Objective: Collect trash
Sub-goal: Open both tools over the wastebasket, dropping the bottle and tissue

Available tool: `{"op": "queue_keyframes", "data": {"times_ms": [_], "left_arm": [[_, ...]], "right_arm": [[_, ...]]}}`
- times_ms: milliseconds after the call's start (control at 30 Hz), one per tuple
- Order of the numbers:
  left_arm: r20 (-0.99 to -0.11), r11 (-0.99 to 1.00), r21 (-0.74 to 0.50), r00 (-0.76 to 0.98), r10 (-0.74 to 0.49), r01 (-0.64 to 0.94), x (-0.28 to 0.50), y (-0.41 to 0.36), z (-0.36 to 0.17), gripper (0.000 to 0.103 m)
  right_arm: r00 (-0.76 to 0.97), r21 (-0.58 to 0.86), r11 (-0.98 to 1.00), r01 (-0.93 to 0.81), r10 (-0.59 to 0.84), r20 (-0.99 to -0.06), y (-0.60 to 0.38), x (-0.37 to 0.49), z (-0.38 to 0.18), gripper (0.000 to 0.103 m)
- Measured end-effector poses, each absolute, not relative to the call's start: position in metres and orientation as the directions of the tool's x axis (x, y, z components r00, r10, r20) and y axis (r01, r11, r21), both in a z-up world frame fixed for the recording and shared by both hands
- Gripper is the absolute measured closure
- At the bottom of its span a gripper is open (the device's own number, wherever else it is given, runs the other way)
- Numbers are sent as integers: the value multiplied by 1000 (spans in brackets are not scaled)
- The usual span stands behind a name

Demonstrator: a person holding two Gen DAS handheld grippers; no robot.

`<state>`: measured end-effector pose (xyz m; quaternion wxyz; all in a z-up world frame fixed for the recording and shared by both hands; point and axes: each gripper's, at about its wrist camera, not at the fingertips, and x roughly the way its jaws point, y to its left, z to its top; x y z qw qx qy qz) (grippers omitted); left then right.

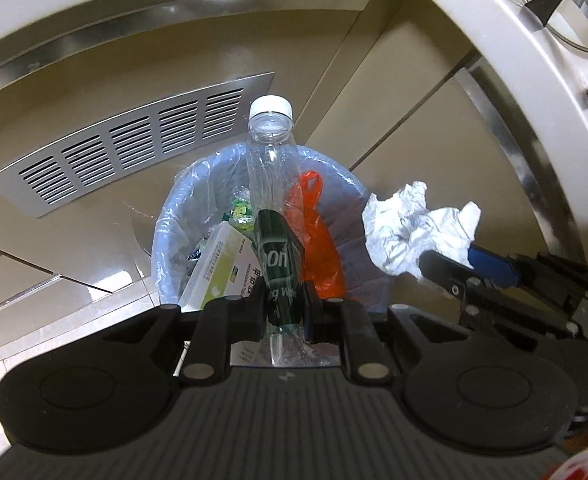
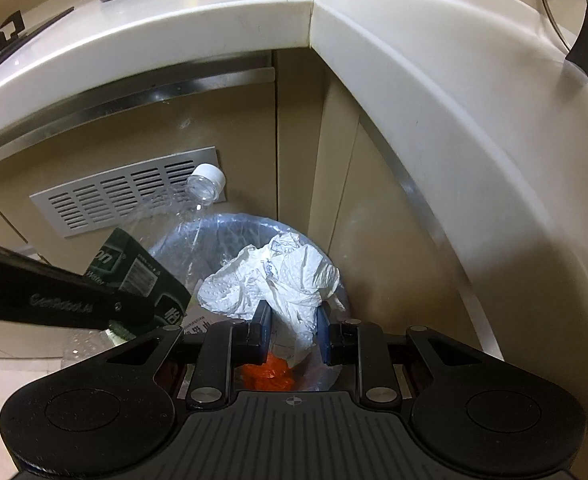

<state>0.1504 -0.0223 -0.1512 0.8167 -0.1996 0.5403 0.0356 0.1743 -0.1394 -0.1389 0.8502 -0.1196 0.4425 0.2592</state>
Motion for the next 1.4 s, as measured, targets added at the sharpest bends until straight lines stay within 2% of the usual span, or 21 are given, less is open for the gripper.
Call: {"op": "queue_keyframes", "data": {"times_ms": [267, 333, 367, 400, 800, 1167, 1400], "left_arm": [[-898, 914, -296, 406, -168, -278, 162, -25, -160, 87], [-893, 909, -310, 415, -176, -280, 163, -26, -162, 76], [-891, 906, -314, 418, -177, -283, 163, -25, -162, 63], [-889, 905, -314, 423, -174, -286, 163, -25, -161, 61], [-891, 891, -296, 435, -129, -343, 142, -4, -156, 61], [-894, 878, -280, 439, -91, -388, 122, 16, -159, 61], [-895, 877, -262, 441, -65, -403, 115, 24, -159, 60]], "right_arm": [[460, 36, 843, -537, 328, -825, -140, 178, -149, 79], [462, 32, 841, -540, 328, -824, -140, 178, -150, 79], [461, 33, 840, -541, 329, -824, -139, 180, -150, 79], [460, 34, 840, -541, 329, -824, -138, 181, -150, 79], [447, 51, 819, -572, 364, -817, -135, 180, -148, 79], [469, 7, 801, -599, 358, -807, -118, 183, -145, 79], [445, 42, 785, -618, 393, -804, -109, 182, -141, 79]]}}
